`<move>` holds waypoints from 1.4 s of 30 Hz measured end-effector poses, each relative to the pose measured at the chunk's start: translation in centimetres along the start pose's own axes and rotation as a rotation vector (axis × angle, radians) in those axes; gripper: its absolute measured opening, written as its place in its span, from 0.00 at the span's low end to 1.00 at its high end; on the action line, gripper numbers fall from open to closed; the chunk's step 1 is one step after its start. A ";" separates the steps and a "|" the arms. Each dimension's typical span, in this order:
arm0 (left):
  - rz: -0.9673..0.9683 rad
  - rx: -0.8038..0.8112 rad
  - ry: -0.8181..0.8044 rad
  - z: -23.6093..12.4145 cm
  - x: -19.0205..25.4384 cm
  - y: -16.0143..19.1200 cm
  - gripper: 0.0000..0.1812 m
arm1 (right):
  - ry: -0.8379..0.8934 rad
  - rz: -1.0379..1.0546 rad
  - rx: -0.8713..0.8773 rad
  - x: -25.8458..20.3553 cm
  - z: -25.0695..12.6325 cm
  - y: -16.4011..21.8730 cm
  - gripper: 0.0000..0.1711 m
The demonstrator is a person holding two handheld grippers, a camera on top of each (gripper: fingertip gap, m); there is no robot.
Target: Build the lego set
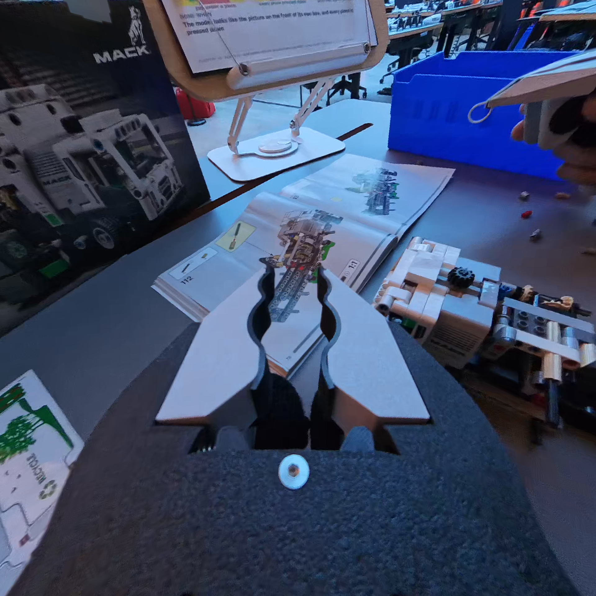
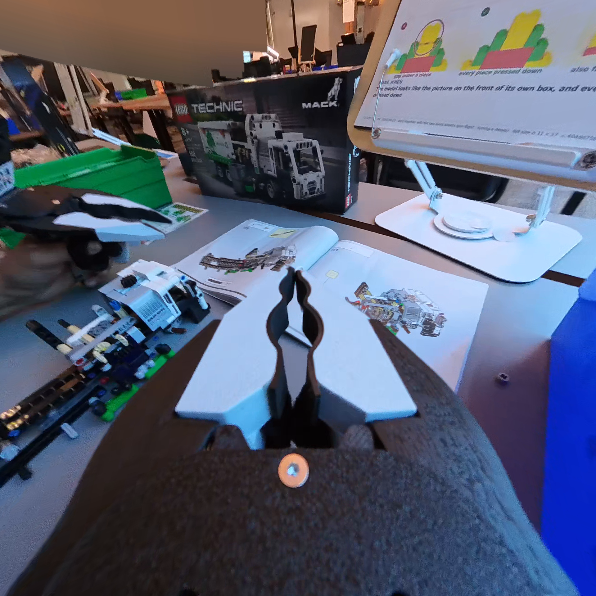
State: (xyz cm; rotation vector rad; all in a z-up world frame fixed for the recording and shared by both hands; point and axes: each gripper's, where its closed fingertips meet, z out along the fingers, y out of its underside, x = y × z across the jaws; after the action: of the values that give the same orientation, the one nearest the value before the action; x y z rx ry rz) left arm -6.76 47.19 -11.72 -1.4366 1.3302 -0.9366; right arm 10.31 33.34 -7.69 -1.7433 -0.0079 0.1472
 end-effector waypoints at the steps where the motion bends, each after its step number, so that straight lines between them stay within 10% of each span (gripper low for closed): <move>1: 0.008 0.007 -0.011 -0.1 -0.2 -0.1 0.13 | 0.004 -0.018 -0.012 0.0 0.1 0.3 0.00; 10: -0.143 -0.093 -0.157 -3.5 -0.1 -0.3 0.24 | -0.062 -0.008 -0.025 -1.1 0.1 0.5 0.00; 25: -0.256 -0.259 -0.355 -7.4 18.2 2.6 0.37 | -0.127 -0.124 -0.006 -10.0 -8.3 3.3 0.00; 42: -0.176 -0.477 -0.372 -7.3 15.7 6.6 0.29 | -0.088 -0.205 0.085 -11.5 -12.9 4.4 0.00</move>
State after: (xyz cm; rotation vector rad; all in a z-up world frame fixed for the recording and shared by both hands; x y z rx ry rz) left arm -13.67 30.78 -16.94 -2.0058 1.2022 -0.4327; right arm -0.14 18.90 -8.72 -1.6389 -0.2408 0.0731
